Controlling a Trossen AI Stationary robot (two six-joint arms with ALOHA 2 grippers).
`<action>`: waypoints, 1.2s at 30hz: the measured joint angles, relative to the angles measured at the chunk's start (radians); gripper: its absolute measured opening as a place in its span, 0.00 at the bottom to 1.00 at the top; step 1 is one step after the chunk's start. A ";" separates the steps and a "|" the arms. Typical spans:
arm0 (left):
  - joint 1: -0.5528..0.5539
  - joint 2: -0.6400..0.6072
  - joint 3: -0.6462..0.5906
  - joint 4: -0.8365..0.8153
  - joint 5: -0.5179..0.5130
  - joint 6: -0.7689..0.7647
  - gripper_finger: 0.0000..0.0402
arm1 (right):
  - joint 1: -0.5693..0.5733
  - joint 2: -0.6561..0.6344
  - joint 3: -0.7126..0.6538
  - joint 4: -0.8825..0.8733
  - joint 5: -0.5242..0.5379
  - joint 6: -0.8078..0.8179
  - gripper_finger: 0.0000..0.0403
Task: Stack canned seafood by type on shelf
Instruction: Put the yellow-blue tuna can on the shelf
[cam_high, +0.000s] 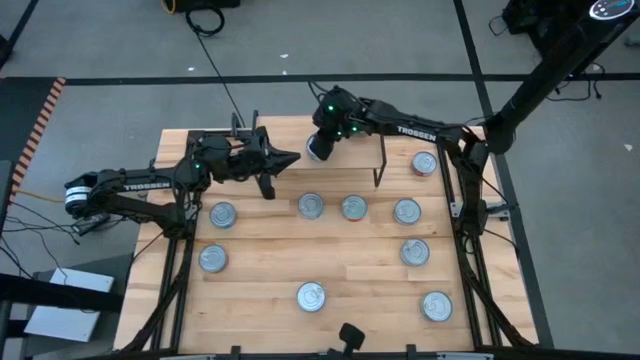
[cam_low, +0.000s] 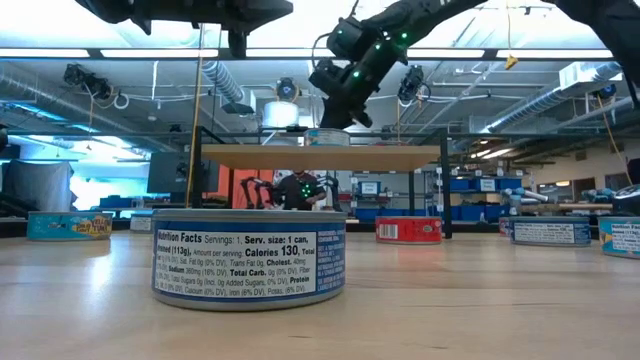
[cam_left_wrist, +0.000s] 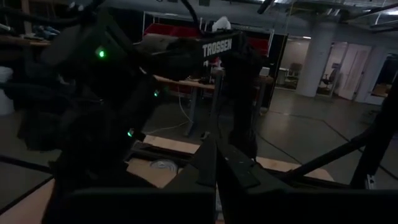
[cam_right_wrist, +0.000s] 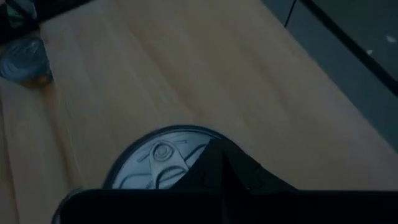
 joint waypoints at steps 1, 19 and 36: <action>0.000 0.000 0.000 -0.002 0.000 0.000 0.01 | 0.000 0.006 0.000 0.006 0.003 0.001 0.01; -0.002 0.000 0.000 -0.030 0.000 -0.020 0.01 | -0.040 -0.029 0.047 0.073 -0.010 -0.038 0.02; -0.001 0.000 0.000 -0.039 -0.042 0.005 0.01 | 0.038 -0.101 -0.029 -0.125 -0.194 -0.245 0.02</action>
